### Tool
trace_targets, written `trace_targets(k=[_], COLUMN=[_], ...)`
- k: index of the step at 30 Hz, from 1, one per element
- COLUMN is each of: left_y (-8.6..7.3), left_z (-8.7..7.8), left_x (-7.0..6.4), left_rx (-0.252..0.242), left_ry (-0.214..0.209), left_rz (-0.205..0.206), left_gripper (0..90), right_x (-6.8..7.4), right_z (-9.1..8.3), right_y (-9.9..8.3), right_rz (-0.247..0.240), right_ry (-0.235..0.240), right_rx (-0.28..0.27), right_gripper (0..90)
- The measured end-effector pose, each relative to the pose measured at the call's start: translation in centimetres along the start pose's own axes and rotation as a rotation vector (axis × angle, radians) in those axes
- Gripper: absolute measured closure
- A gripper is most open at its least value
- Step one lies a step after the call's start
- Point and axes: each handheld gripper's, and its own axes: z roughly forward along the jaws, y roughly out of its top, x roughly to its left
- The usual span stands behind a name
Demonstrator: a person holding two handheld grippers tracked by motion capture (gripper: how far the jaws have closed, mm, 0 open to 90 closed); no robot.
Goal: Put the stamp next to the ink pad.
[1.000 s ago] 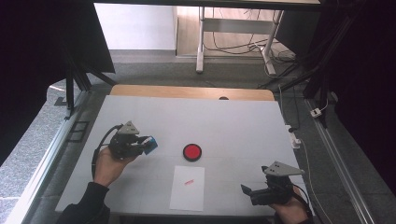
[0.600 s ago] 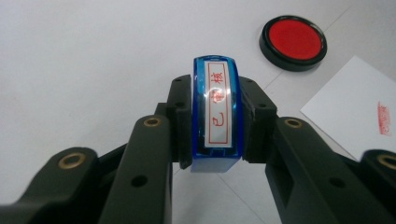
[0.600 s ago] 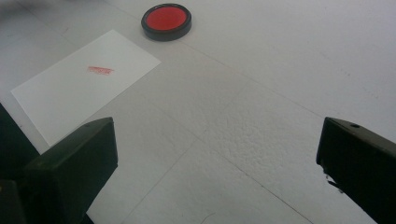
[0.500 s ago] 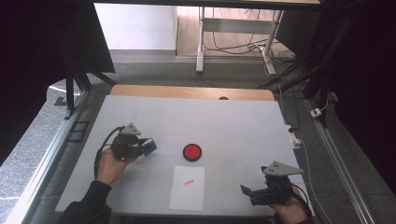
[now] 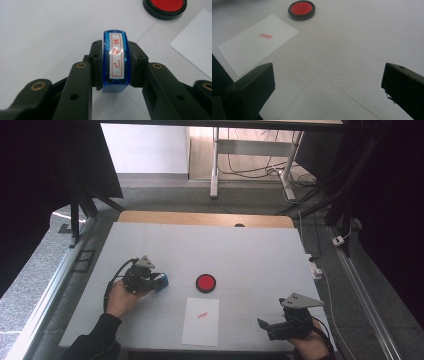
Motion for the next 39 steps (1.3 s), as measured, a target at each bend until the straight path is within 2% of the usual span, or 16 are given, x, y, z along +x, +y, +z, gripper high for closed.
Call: trace_targets(k=[3, 7, 10, 15, 18, 21, 28, 33, 39], left_y=[-0.1, 0.0, 0.0, 0.1, 0.2, 0.4, 0.8, 1.2, 1.2], left_z=[0.1, 0.0, -0.3, -1.0, -1.5, -2.1, -3.3, -3.8, -4.3], left_x=[0.1, 0.1, 0.2, 0.3, 0.2, 0.0, -0.8, -1.2, -1.8], left_rx=[0.009, -0.009, -0.023, -0.065, -0.080, -0.099, -0.148, -0.149, -0.130], left_ry=[-0.006, -0.017, -0.014, -0.024, -0.026, -0.027, -0.060, -0.101, -0.084], left_rz=[-0.002, -0.027, -0.027, -0.074, -0.083, -0.082, -0.071, -0.058, -0.062], left_gripper=[69.0, 65.3, 61.1, 49.3, 41.3, 35.4, 21.2, 14.1, 7.6], right_x=[0.0, 0.0, 0.0, 0.0, 0.0, 0.0, 0.0, 0.1, 0.1], right_z=[0.0, 0.0, 0.0, 0.0, 0.0, 0.0, 0.0, 0.1, 0.1], right_y=[0.0, 0.0, 0.0, 0.0, 0.0, 0.0, 0.0, 0.0, 0.0], right_rz=[0.000, -0.003, -0.002, -0.004, -0.005, -0.006, -0.006, -0.007, -0.007], right_ry=[-0.001, 0.000, 0.000, -0.001, 0.000, 0.000, 0.001, 0.003, 0.006], right_rx=[0.001, 0.003, 0.003, 0.004, 0.006, 0.006, 0.007, 0.009, 0.012], right_gripper=[0.0, 0.0, 0.0, 0.0, 0.0, 0.0, 0.0, 0.0, 0.0])
